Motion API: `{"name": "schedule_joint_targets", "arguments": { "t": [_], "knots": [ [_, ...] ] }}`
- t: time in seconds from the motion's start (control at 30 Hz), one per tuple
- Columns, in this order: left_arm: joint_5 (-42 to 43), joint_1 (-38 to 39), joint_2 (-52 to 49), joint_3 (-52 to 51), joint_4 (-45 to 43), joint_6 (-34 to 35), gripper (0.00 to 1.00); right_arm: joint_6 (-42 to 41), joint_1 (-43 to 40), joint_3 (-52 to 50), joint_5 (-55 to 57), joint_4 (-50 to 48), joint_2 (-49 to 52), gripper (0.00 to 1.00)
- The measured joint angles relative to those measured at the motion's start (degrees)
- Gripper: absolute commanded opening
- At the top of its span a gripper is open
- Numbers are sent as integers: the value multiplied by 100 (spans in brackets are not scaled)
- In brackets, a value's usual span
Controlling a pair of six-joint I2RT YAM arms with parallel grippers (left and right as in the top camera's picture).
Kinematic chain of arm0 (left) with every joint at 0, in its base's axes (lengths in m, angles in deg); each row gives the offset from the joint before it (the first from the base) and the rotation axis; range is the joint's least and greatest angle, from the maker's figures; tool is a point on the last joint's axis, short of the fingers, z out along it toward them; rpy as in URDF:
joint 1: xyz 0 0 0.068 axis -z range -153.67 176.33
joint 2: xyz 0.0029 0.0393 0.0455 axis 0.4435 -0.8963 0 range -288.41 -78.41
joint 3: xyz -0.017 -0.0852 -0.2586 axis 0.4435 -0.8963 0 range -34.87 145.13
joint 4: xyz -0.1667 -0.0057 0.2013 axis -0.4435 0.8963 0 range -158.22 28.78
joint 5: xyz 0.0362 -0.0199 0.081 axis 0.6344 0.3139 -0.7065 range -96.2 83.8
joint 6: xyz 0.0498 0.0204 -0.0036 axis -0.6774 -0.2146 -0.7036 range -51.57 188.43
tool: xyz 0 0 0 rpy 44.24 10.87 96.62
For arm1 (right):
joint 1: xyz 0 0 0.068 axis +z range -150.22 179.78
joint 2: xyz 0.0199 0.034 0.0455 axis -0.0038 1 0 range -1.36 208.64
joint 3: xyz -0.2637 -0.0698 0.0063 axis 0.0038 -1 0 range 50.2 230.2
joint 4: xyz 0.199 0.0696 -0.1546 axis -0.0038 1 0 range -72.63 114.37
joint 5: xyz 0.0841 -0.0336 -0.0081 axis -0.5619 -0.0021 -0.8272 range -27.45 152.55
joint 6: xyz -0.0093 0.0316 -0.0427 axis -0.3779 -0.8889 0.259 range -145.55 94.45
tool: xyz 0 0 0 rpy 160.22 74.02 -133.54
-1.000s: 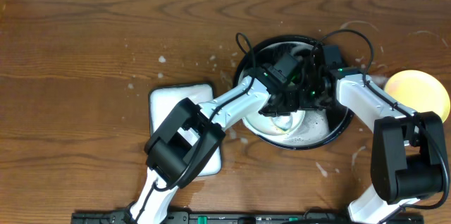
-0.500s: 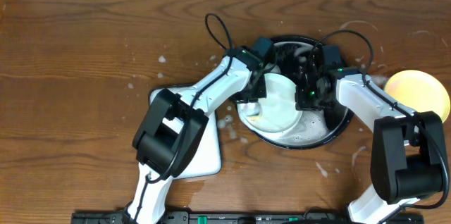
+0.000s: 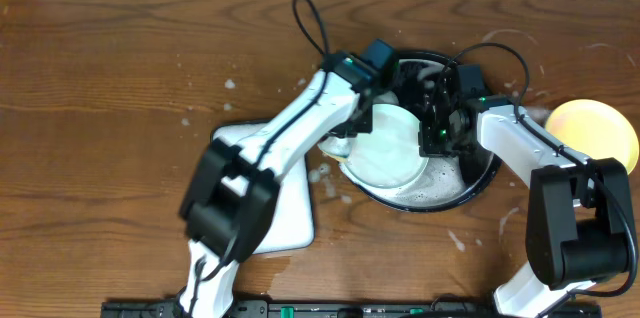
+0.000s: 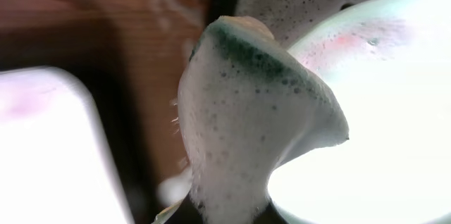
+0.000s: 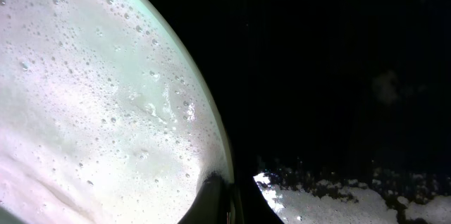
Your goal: Clean dirty plates on tray and stack at the side
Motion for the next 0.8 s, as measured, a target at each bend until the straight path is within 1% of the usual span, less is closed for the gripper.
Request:
{"name": "schedule_joint_targets", "arguments": {
  "t": [0.27,0.47,0.53,0.6,0.67,0.7,0.8],
  "knots": [
    [20,-310,1545,48,1294,-149,7,33,0,0,0,-2,0,1],
    [-33,-846,1930,-107,1740,-372,8,81,0,0,-4,-4,0,1],
    [-72,-968,1939,-393,1716,-389,7,96,-2,0,-7,-7,0,1],
    [-111,-1071,1939,-848,1506,-404,7,98,-2,0,-11,-9,0,1],
    [-120,-1213,1932,-1547,1058,-398,7,98,-2,0,-13,-17,0,1],
    [-118,-1239,1932,-1655,1003,-398,8,98,-2,2,-13,-17,0,1],
    [-92,-1519,1891,-2374,455,-361,8,101,-2,0,-15,-33,0,1]
  ]
}}
